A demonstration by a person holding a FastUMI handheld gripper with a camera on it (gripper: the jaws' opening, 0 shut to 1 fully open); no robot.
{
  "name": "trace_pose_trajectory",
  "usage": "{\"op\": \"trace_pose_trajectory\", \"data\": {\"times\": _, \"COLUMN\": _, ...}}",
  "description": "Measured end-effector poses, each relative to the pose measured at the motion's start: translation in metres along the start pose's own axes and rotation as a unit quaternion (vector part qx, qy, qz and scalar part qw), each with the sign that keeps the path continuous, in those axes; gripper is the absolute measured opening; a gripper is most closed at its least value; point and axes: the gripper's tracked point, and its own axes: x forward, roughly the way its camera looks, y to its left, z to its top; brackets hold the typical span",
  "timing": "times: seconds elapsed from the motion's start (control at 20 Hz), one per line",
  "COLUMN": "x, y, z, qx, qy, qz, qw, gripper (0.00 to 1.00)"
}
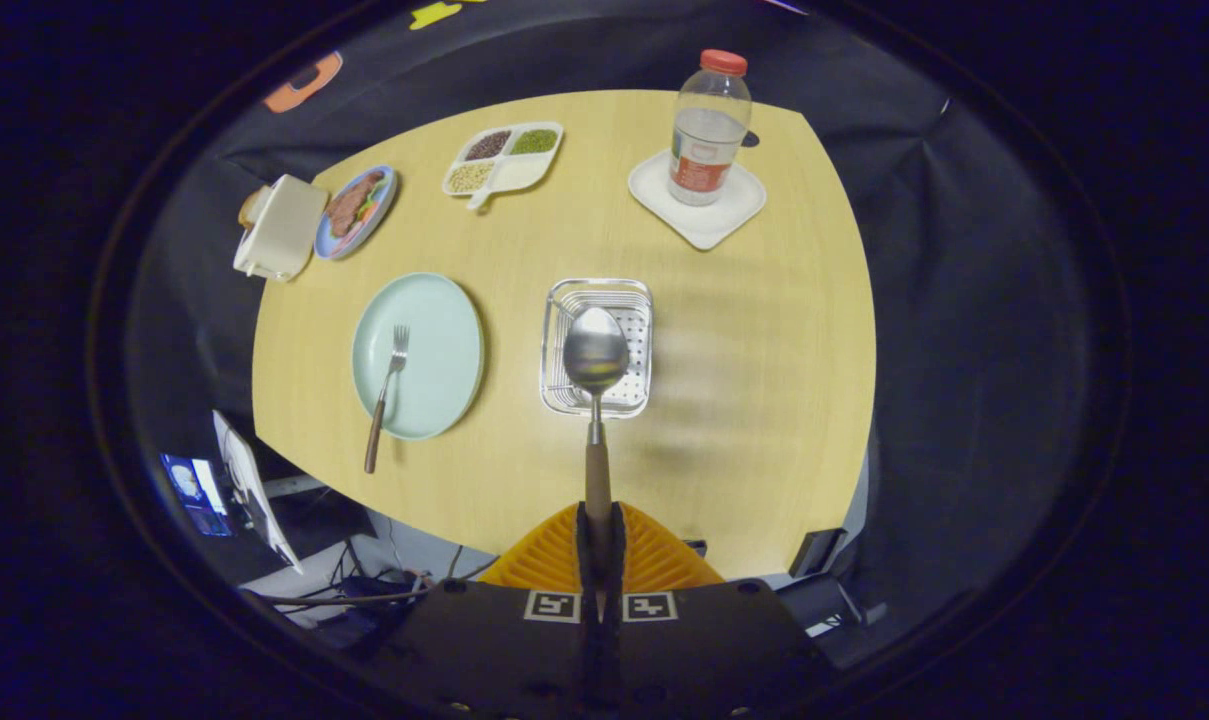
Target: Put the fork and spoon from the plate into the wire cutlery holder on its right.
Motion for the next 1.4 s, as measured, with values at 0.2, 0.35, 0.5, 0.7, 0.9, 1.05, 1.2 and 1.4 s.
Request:
{"op": "trace_pose_trajectory", "data": {"times": 0.2, "x": 0.007, "y": 0.001, "z": 0.004, "qx": 0.013, "qy": 0.021, "qz": -0.009, "qw": 1.0, "gripper": 0.01}}
{"op": "trace_pose_trajectory", "data": {"times": 0.35, "x": 0.011, "y": 0.006, "z": 0.013, "qx": 0.019, "qy": 0.019, "qz": -0.011, "qw": 1.0, "gripper": 0.03}}
{"op": "trace_pose_trajectory", "data": {"times": 0.5, "x": 0.012, "y": 0.01, "z": 0.018, "qx": 0.021, "qy": 0.015, "qz": -0.007, "qw": 1.0, "gripper": 0.07}}
{"op": "trace_pose_trajectory", "data": {"times": 0.7, "x": 0.004, "y": 0.021, "z": 0.028, "qx": 0.032, "qy": -0.005, "qz": 0.006, "qw": 0.999, "gripper": 0.24}}
{"op": "trace_pose_trajectory", "data": {"times": 0.9, "x": -0.009, "y": 0.028, "z": 0.044, "qx": 0.022, "qy": -0.059, "qz": -0.004, "qw": 0.998, "gripper": 0.83}}
{"op": "trace_pose_trajectory", "data": {"times": 1.05, "x": -0.025, "y": 0.044, "z": 0.048, "qx": -0.002, "qy": -0.091, "qz": -0.013, "qw": 0.996, "gripper": 0.93}}
{"op": "trace_pose_trajectory", "data": {"times": 1.2, "x": -0.038, "y": 0.089, "z": 0.043, "qx": -0.034, "qy": -0.116, "qz": -0.002, "qw": 0.993, "gripper": 0.94}}
{"op": "trace_pose_trajectory", "data": {"times": 1.4, "x": -0.024, "y": 0.159, "z": 0.023, "qx": -0.05, "qy": -0.104, "qz": 0.038, "qw": 0.993, "gripper": 0.95}}
